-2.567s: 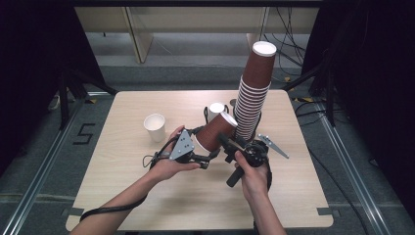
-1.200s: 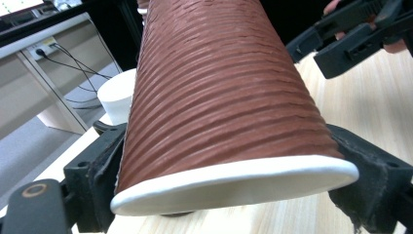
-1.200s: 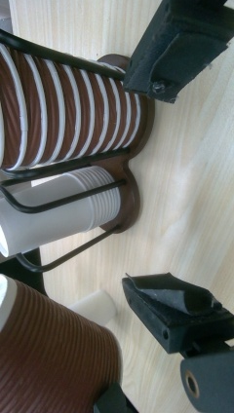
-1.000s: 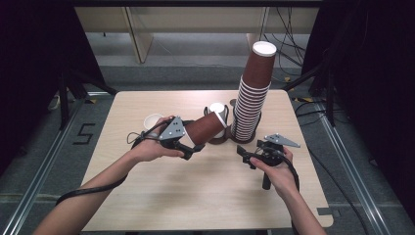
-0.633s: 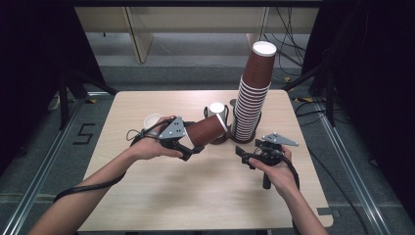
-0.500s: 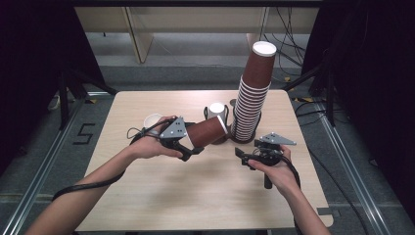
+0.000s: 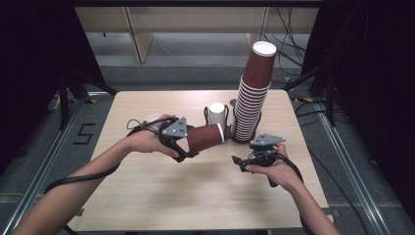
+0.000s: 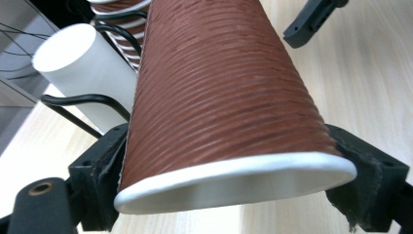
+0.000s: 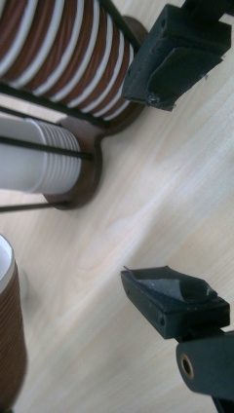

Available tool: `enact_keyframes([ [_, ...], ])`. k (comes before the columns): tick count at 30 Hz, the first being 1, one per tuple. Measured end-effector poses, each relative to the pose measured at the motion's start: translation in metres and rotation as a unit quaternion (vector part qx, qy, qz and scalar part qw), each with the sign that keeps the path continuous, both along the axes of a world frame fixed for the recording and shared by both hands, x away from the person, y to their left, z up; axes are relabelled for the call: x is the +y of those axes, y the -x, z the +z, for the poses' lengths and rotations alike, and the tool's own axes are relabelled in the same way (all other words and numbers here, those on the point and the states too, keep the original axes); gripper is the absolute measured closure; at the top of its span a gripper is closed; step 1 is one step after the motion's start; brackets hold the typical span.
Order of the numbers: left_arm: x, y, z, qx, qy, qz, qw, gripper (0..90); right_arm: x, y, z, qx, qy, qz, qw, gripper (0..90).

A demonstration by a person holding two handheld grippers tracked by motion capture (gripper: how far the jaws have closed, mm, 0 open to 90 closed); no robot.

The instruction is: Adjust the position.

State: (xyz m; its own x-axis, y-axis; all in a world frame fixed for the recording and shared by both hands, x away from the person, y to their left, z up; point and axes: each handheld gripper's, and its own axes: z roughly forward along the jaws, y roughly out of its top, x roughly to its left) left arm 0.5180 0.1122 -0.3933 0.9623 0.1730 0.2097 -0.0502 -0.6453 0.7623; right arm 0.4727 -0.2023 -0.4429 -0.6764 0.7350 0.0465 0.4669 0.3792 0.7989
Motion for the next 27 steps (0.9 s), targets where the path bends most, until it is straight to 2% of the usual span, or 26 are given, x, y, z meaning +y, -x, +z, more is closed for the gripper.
enact_keyframes([
  [1, 0.0, 0.0, 0.0, 0.007, -0.005, -0.005, 1.0, 13.4, 0.002, 0.0, -0.001, 0.001, 0.007, 0.008, 0.9999, 15.5],
  [4, 0.0, 0.0, 0.0, 0.01, -0.028, -0.01, 0.9995, 13.5, 0.005, -0.001, -0.003, 0.013, 0.034, 0.032, 0.9988, 15.5],
  [7, 0.0, 0.0, 0.001, 0.016, -0.045, -0.016, 0.9988, 13.5, 0.007, -0.003, -0.004, 0.016, 0.044, 0.052, 0.9975, 15.4],
  [8, 0.0, 0.0, 0.0, 0.016, -0.044, -0.019, 0.9987, 13.6, 0.008, -0.002, -0.003, 0.03, 0.046, 0.061, 0.9966, 15.4],
  [9, 0.0, 0.0, 0.001, 0.021, -0.055, -0.025, 0.9979, 13.6, 0.008, -0.002, -0.002, 0.031, 0.057, 0.066, 0.9957, 15.4],
  [10, -0.001, 0.0, 0.001, 0.018, -0.055, -0.024, 0.998, 13.6, 0.008, -0.003, -0.002, 0.019, 0.063, 0.077, 0.9948, 15.1],
  [12, -0.003, 0.0, 0.003, 0.021, -0.063, -0.03, 0.9973, 13.6, 0.008, -0.001, 0.001, 0.037, 0.073, 0.078, 0.9936, 15.4],
  [13, -0.004, -0.001, 0.004, 0.019, -0.07, -0.033, 0.9968, 13.7, 0.007, -0.003, 0.0, 0.024, 0.076, 0.09, 0.9928, 15.4],
  [15, -0.006, -0.001, 0.008, 0.022, -0.075, -0.039, 0.9962, 13.7, 0.006, -0.004, 0.002, 0.032, 0.087, 0.099, 0.9908, 15.4],
  [17, -0.008, 0.0, 0.01, 0.02, -0.074, -0.04, 0.9962, 13.7, 0.005, -0.006, 0.002, 0.021, 0.096, 0.114, 0.9886, 15.5],
  [18, -0.009, 0.001, 0.011, 0.02, -0.077, -0.043, 0.9959, 13.7, 0.005, -0.005, 0.003, 0.029, 0.096, 0.111, 0.9887, 15.5],
  [19, -0.009, 0.001, 0.011, 0.02, -0.084, -0.047, 0.9951, 13.7, 0.004, -0.005, 0.005, 0.034, 0.107, 0.118, 0.9867, 15.5],
  [20, -0.01, 0.0, 0.013, 0.024, -0.093, -0.051, 0.9941, 13.7, 0.004, -0.005, 0.005, 0.025, 0.112, 0.127, 0.9853, 15.5],
  [21, -0.011, 0.0, 0.013, 0.021, -0.094, -0.05, 0.9941, 13.7, 0.005, -0.005, 0.006, 0.028, 0.114, 0.129, 0.9847, 15.5],
  [22, -0.012, 0.0, 0.014, 0.02, -0.096, -0.05, 0.9939, 13.7, 0.005, -0.005, 0.007, 0.022, 0.117, 0.133, 0.984, 15.5],
  [23, -0.013, 0.0, 0.015, 0.022, -0.098, -0.05, 0.9937, 13.7, 0.006, -0.004, 0.008, 0.016, 0.12, 0.134, 0.9837, 15.5],
  [25, -0.015, -0.001, 0.015, 0.029, -0.102, -0.053, 0.993, 13.7, 0.007, -0.003, 0.01, 0.018, 0.121, 0.142, 0.9822, 15.5],
  [27, -0.016, -0.001, 0.014, 0.036, -0.106, -0.056, 0.9922, 13.8, 0.007, -0.004, 0.012, 0.007, 0.131, 0.149, 0.98, 15.6],
])
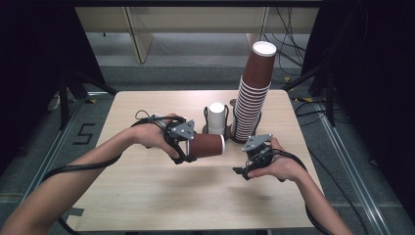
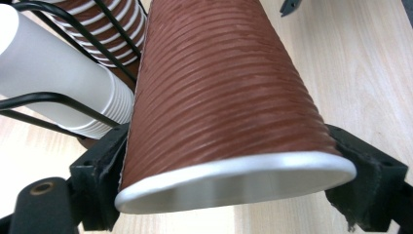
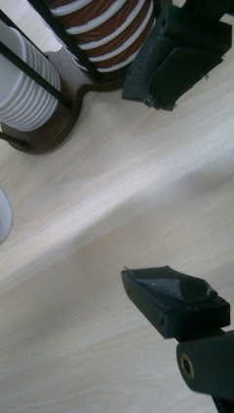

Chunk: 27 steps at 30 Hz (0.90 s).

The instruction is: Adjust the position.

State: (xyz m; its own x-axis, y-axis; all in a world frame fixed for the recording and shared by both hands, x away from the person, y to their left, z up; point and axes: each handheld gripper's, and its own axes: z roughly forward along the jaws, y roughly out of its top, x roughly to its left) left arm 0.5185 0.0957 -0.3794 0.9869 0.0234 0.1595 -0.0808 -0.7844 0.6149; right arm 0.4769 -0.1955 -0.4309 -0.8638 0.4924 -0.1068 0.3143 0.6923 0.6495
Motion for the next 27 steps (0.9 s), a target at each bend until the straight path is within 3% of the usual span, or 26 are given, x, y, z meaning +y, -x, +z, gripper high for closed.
enact_keyframes([
  [5, -0.005, 0.001, -0.005, 0.016, -0.038, -0.017, 0.999, 13.8, 0.002, 0.0, 0.0, 0.001, 0.009, 0.012, 0.9999, 15.7],
  [10, -0.008, 0.001, -0.009, 0.028, -0.073, -0.029, 0.9965, 13.9, 0.007, 0.001, 0.0, 0.002, 0.016, 0.027, 0.9995, 15.8],
  [22, -0.01, -0.001, -0.009, 0.031, -0.101, -0.036, 0.9938, 13.7, 0.014, -0.003, 0.002, 0.007, 0.018, 0.044, 0.9989, 15.9],
  [27, -0.011, 0.0, -0.009, 0.037, -0.117, -0.049, 0.9912, 13.8, 0.018, -0.003, 0.005, 0.008, 0.023, 0.065, 0.9976, 16.2],
])
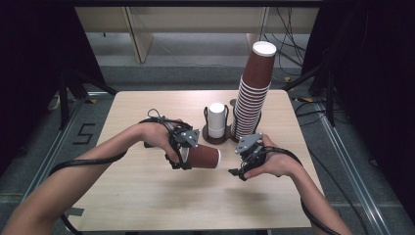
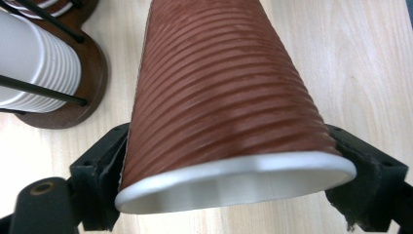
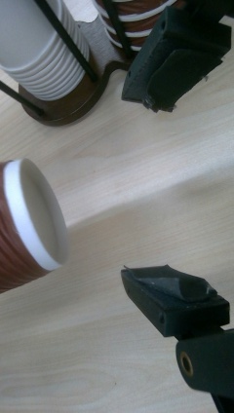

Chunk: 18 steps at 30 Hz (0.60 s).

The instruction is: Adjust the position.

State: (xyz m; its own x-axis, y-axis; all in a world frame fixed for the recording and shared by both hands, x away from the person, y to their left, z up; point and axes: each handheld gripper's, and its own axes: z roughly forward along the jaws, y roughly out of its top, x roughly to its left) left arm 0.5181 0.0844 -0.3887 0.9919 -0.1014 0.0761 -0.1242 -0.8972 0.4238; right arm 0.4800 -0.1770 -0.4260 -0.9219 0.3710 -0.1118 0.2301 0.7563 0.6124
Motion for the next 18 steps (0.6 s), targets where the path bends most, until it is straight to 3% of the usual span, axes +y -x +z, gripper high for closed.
enact_keyframes([
  [8, -0.002, 0.001, 0.002, 0.014, -0.018, -0.008, 0.9997, 13.7, 0.007, -0.001, 0.004, 0.006, 0.003, 0.033, 0.9994, 17.2],
  [13, -0.002, 0.001, 0.0, 0.023, -0.031, -0.017, 0.9991, 13.7, 0.008, -0.002, 0.004, 0.014, 0.01, 0.035, 0.9992, 17.2],
  [14, -0.003, 0.001, 0.0, 0.023, -0.03, -0.018, 0.9991, 13.7, 0.009, -0.001, 0.005, 0.025, 0.01, 0.033, 0.9991, 17.2],
  [18, -0.004, 0.001, 0.003, 0.021, -0.028, -0.02, 0.9992, 13.7, 0.011, -0.005, 0.006, 0.012, 0.01, 0.062, 0.998, 17.1],
])
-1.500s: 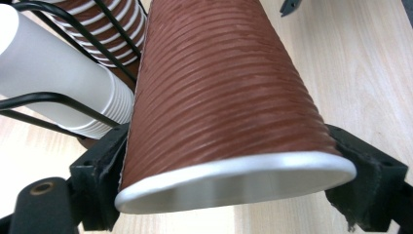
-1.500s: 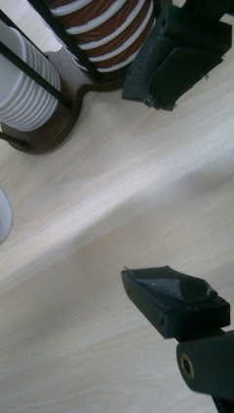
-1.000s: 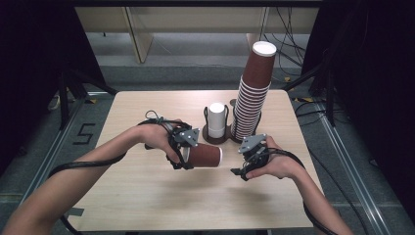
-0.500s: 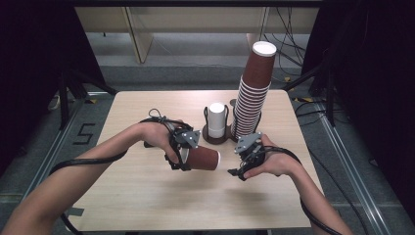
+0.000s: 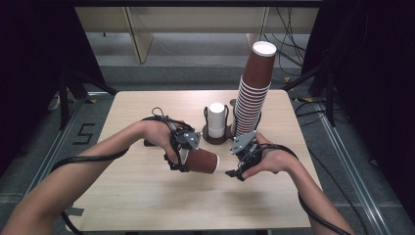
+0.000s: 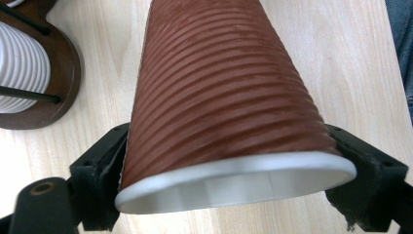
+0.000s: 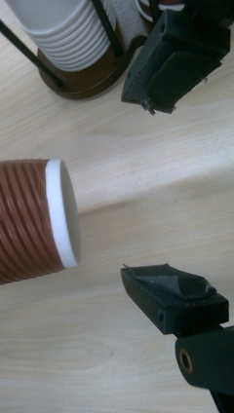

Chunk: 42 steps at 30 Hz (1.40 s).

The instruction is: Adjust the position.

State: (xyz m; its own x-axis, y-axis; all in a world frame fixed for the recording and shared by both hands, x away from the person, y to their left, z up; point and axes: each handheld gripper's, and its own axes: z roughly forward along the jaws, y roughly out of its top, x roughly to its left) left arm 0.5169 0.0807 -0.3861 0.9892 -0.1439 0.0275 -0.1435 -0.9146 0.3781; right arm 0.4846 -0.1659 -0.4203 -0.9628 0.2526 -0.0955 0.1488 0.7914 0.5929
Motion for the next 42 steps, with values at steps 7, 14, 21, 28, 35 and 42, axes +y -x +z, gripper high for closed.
enact_keyframes([
  [7, -0.001, 0.002, 0.003, 0.001, -0.003, -0.012, 0.9999, 13.7, 0.0, -0.004, 0.003, -0.001, 0.007, 0.017, 0.9998, 17.4],
  [14, -0.002, 0.002, 0.003, 0.007, -0.014, -0.021, 0.9997, 13.7, 0.007, -0.003, 0.009, 0.004, 0.013, 0.036, 0.9993, 15.9],
  [21, -0.007, 0.003, 0.003, 0.009, -0.019, -0.024, 0.9995, 13.7, 0.019, -0.002, 0.014, 0.001, 0.005, 0.047, 0.9989, 14.6],
  [28, -0.009, 0.002, 0.003, 0.008, -0.019, -0.025, 0.9995, 13.7, 0.03, -0.003, 0.017, -0.009, -0.004, 0.063, 0.998, 14.1],
  [35, -0.011, 0.003, 0.004, 0.008, -0.021, -0.029, 0.9993, 13.8, 0.039, -0.005, 0.018, -0.027, -0.009, 0.077, 0.9967, 12.9],
  [42, -0.012, 0.003, 0.004, 0.005, -0.02, -0.029, 0.9993, 13.7, 0.049, -0.001, 0.016, -0.006, -0.016, 0.068, 0.9976, 11.3],
])
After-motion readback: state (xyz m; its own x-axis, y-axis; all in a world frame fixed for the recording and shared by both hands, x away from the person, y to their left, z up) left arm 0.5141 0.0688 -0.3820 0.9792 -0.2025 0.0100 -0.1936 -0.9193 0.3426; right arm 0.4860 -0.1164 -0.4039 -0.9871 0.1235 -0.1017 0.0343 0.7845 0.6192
